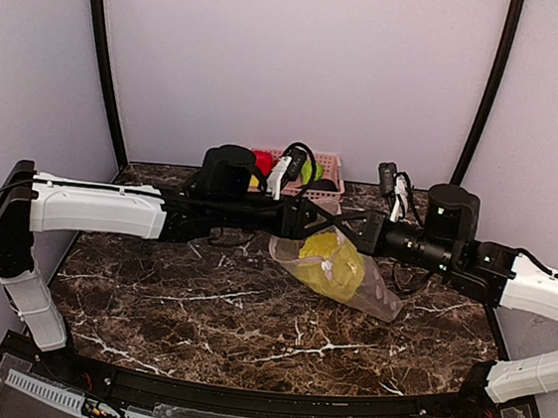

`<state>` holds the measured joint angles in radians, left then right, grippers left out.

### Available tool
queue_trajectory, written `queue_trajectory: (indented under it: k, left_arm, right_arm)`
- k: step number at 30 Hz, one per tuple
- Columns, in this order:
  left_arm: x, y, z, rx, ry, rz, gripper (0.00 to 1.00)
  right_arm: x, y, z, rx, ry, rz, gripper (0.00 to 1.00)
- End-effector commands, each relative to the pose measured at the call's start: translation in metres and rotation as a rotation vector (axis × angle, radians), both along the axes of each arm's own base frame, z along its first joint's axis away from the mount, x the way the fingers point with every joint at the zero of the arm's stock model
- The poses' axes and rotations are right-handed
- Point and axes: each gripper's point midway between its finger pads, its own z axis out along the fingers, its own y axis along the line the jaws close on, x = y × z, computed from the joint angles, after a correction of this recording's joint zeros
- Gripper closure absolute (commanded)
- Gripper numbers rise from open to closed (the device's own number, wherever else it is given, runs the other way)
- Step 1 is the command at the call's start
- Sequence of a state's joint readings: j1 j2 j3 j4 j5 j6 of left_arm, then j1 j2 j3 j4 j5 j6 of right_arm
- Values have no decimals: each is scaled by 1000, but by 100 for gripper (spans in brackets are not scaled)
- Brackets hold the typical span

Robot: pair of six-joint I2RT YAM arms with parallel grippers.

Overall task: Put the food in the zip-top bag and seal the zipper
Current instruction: Place the fake vegetable in the zipper food storage bag, then adjust the zipper food storage bag at the center of the board.

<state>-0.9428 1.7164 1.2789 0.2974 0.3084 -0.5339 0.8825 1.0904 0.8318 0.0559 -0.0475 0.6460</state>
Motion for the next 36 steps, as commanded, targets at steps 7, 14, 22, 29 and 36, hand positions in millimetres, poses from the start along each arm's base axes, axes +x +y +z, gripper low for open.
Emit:
queue_trajectory:
  k: [7,14,22,29,36]
  left_arm:
    - [-46,60,24,-32,56,25,34]
    - [-40,100,-6,4,151,214,28]
    - [-39,94,-34,20,240,224,25]
    - [-36,83,-56,53,310,218,48]
    - [-36,69,-62,82,327,192,78]
  right_arm:
    - [12,-7,-13,-54,21,-70,100]
    - [14,-5,-12,-63,20,-70,100]
    - [14,0,-15,-69,30,-55,100]
    - [14,-1,-11,-64,17,-51,100]
    - [14,-4,-6,-82,-2,-60,100]
